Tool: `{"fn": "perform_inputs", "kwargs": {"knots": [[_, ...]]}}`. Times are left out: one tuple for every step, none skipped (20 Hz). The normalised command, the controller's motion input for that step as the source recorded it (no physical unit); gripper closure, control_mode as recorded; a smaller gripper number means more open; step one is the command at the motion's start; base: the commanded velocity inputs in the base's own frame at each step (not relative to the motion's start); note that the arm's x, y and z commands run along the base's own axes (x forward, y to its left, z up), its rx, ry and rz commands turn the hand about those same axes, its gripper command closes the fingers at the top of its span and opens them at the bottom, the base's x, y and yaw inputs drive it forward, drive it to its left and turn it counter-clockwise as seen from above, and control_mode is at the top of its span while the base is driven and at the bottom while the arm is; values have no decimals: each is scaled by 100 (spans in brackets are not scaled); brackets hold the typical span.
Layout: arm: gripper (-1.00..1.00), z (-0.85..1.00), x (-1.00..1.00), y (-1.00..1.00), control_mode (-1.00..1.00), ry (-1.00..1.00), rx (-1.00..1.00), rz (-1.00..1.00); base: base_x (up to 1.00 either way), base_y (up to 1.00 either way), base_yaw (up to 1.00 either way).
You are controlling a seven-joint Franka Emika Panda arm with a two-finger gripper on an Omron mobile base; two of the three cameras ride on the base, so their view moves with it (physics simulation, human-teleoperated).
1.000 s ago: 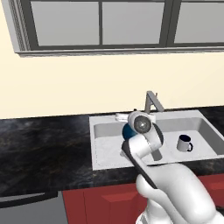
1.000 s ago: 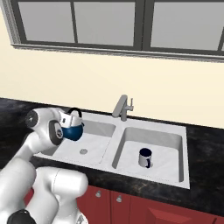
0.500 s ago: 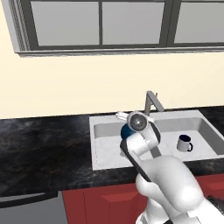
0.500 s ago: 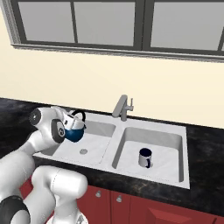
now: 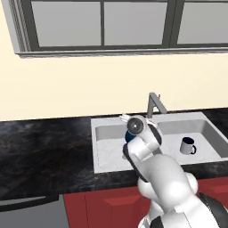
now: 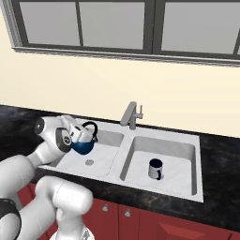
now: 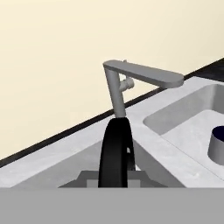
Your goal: Open the cabinet, pick the kettle from the cabinet, and place it in the sink.
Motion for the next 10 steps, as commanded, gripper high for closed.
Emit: {"fn": "perform_inputs", "kwargs": {"knots": [[100, -14, 4, -17, -100, 0, 0, -16, 0, 0, 0], [100, -16, 1, -15, -100, 0, 0, -16, 0, 0, 0], [100, -17, 0, -15, -100, 3, 0, -18, 0, 0, 0], [100, -22, 0, -8, -100, 4, 0, -19, 0, 0, 0], [100, -16, 0, -9, -100, 2, 0, -19, 0, 0, 0], [100, -15, 2, -8, -100, 2, 0, -19, 0, 0, 0], [100, -13, 3, -8, -100, 4, 0, -19, 0, 0, 0], [100, -15, 0, -6, -100, 7, 0, -19, 0, 0, 0], [100, -14, 1, -2, -100, 9, 2, -16, 0, 0, 0], [100, -13, 2, 0, -100, 7, 4, -15, 0, 0, 0]]}}
